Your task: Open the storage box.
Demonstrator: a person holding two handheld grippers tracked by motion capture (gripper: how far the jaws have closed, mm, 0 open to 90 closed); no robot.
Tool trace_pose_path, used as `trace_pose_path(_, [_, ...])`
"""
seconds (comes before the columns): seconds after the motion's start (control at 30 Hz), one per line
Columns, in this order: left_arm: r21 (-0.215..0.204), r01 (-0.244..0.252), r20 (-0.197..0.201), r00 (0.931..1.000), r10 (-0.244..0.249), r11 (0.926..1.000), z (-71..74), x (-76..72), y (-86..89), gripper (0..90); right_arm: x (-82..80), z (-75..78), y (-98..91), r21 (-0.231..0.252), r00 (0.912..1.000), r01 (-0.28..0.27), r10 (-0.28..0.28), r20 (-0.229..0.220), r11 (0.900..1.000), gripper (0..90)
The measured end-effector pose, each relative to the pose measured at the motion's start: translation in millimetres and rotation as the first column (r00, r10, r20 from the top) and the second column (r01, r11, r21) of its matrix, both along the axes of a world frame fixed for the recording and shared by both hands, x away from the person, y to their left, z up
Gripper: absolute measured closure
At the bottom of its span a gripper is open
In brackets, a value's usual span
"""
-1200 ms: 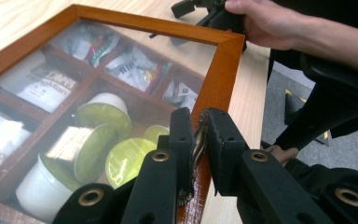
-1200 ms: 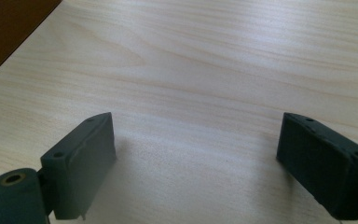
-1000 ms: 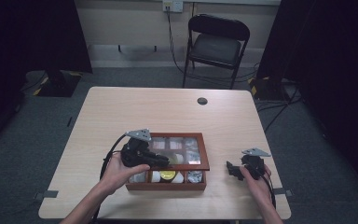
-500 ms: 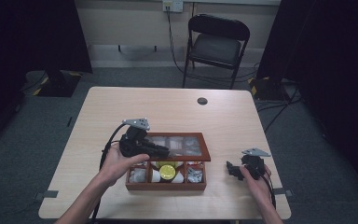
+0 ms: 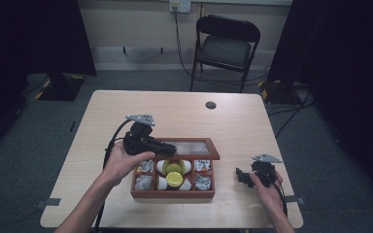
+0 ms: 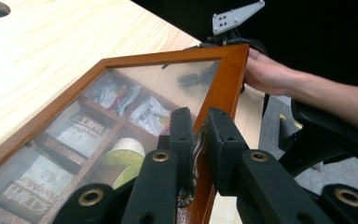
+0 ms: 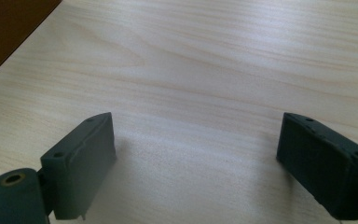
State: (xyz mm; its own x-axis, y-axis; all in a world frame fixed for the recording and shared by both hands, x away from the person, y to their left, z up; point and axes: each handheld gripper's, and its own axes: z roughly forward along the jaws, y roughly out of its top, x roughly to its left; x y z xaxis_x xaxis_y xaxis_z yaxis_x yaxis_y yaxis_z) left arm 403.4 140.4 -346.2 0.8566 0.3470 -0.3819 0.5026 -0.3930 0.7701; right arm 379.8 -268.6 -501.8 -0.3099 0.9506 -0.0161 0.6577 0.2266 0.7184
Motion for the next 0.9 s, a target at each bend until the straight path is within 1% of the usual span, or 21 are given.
trace_pose_path(0.13, [-0.009, 0.001, -0.007, 1.0000, -0.001, 1.0000, 0.3, 1.7, 0.8, 81.0, 0.0, 0.0, 0.0, 0.000, 1.0000, 0.000, 0.000, 0.000, 1.0000, 10.7])
trace_pose_path(0.27, [-0.007, 0.000, -0.005, 1.0000, 0.000, 1.0000, 3.2, 4.0, 0.6, 81.1, 0.0, 0.0, 0.0, 0.000, 1.0000, 0.000, 0.000, 0.000, 1.0000, 10.7])
trace_pose_path(0.33, [-0.001, 0.017, -0.007, 0.9998, -0.017, 0.9999, 3.9, 6.3, 0.1, 81.2, 0.0, 0.0, 0.0, 0.000, 1.0000, 0.000, 0.000, 0.000, 1.0000, 10.7])
trace_pose_path(0.5, [-0.011, 0.013, -0.005, 0.9999, -0.013, 0.9999, 6.4, 9.6, 1.0, 81.2, 0.0, 0.0, 0.0, 0.000, 1.0000, 0.000, 0.000, 0.000, 1.0000, 10.7])
trace_pose_path(0.63, [-0.013, 0.012, 0.007, 0.9999, -0.011, 0.9998, 8.7, 11.5, 1.7, 81.3, 0.0, 0.0, 0.0, 0.000, 1.0000, 0.000, 0.000, 0.000, 1.0000, 10.7])
trace_pose_path(0.8, [-0.013, 0.004, -0.007, 1.0000, -0.005, 0.9999, 11.9, 15.7, 1.9, 81.3, 0.0, 0.0, 0.0, 0.000, 1.0000, 0.000, 0.000, 0.000, 1.0000, 10.7])
trace_pose_path(0.87, [-0.009, 0.003, 0.000, 1.0000, -0.003, 1.0000, 14.0, 16.6, 1.7, 81.3, 0.0, 0.0, 0.0, 0.000, 1.0000, 0.000, 0.000, 0.000, 1.0000, 10.7])
trace_pose_path(0.9, [-0.009, -0.005, -0.003, 1.0000, 0.005, 0.9999, 14.8, 17.4, 1.5, 81.3, 0.0, 0.0, 0.0, 0.000, 1.0000, 0.000, 0.000, 0.000, 1.0000, 10.7])
